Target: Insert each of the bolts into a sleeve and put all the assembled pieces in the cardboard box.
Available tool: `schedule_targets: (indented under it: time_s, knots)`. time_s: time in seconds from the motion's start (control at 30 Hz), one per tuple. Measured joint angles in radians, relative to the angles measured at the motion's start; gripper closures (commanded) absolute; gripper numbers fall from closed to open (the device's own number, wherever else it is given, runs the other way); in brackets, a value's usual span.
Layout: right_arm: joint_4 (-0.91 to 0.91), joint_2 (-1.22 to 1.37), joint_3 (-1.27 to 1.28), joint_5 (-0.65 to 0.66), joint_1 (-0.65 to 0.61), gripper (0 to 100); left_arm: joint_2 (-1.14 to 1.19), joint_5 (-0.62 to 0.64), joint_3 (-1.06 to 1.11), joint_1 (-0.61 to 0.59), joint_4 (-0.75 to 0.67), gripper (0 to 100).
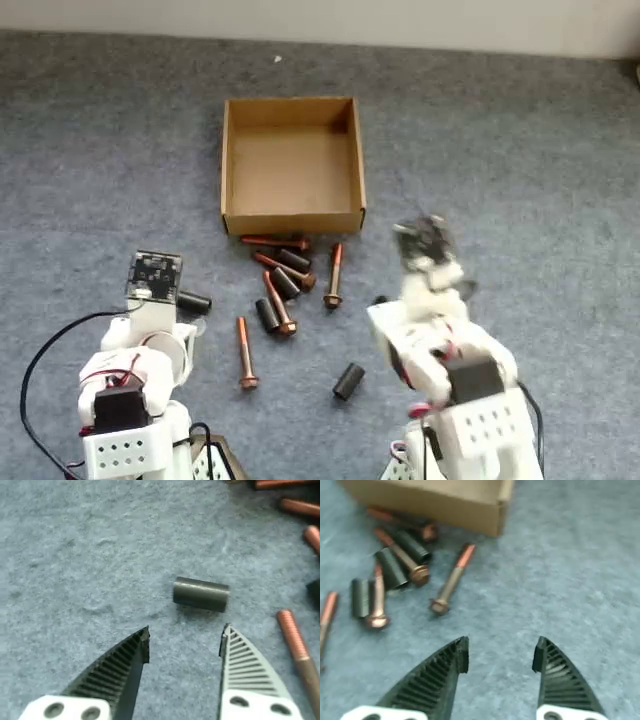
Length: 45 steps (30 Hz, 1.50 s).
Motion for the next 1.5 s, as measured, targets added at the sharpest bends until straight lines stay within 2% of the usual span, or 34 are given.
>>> schedule_targets:
  time_s: [0.23, 0.4, 0.53, 0.8, 1.07, 1.3, 1.5]
  knots:
    - [0.000, 0.433, -0.255, 0.003, -0.229, 78.9, 0.000, 0.000, 0.000, -0.164, -0.081, 75]
    - [-0.049, 0.694, -0.410, 0.003, -0.376, 78.9, 0.000, 0.000, 0.000, -0.181, -0.092, 75]
    - [-0.126, 0.914, -0.502, 0.003, -0.446, 78.9, 0.000, 0.000, 0.000, -0.181, -0.092, 75]
    - [-0.167, 1.258, -0.706, 0.075, -0.456, 78.9, 0.000, 0.000, 0.000, -0.181, -0.098, 75]
    - [-0.167, 1.435, -0.845, 0.086, -0.445, 79.6, 0.000, 0.000, 0.000, -0.180, -0.098, 75]
    - [-0.175, 1.479, -0.884, 0.087, -0.411, 93.7, 0.000, 0.000, 0.000, -0.180, -0.098, 75]
    - [-0.175, 1.485, -0.882, 0.087, -0.413, 99.3, 0.000, 0.000, 0.000, -0.180, -0.098, 75]
